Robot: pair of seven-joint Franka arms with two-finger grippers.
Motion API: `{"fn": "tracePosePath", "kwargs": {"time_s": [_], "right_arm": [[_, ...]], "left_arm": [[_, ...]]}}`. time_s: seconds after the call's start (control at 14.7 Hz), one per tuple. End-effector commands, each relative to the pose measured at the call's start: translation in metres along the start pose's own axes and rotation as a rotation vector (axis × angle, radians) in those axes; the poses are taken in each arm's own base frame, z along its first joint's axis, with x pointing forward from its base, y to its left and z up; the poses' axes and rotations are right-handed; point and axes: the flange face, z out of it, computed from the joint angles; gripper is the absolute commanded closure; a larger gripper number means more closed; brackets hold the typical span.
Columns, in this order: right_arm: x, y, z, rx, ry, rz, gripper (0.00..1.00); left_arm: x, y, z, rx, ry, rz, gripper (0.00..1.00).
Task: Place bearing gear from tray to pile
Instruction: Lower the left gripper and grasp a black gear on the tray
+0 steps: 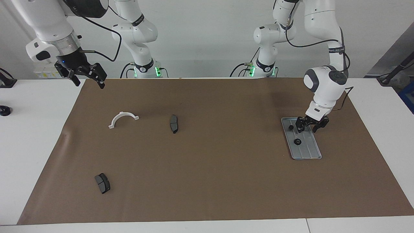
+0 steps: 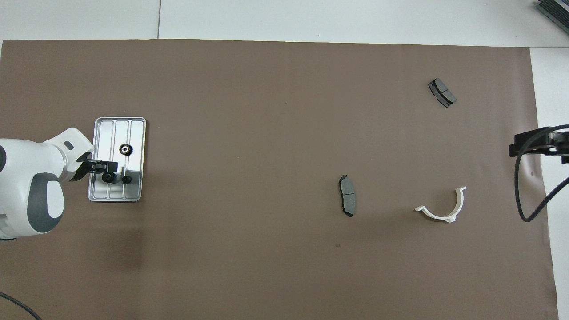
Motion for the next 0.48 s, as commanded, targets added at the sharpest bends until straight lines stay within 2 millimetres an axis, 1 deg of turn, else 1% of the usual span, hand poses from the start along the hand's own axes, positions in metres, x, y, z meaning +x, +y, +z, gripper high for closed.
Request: {"fn": "tracePosePath", "kwargs": {"time_s": [0.0, 0.07, 0.2, 0.27, 0.41], "right_arm": [[-0.006, 0.001, -0.003, 0.006, -0.002, -0.013, 0.0], [-0.006, 0.001, -0.003, 0.006, -0.002, -0.013, 0.0], [-0.006, 0.0, -0.003, 0.006, -0.002, -0.014, 0.0], [-0.006, 0.001, -0.003, 0.006, -0.002, -0.013, 0.0], [-0.006, 0.001, -0.003, 0.006, -0.002, -0.013, 0.0]], "left_arm": [[-0.003, 0.007, -0.004, -0.007, -0.028, 0.017, 0.21], [-0.007, 0.008, -0.001, -0.008, -0.034, 0.014, 0.21], [-0.009, 0.009, 0.0, -0.009, -0.042, 0.013, 0.21], [-0.01, 0.009, 0.0, -0.01, -0.046, 0.011, 0.25], [-0.014, 0.012, 0.001, -0.014, -0.069, 0.013, 0.27]]}}
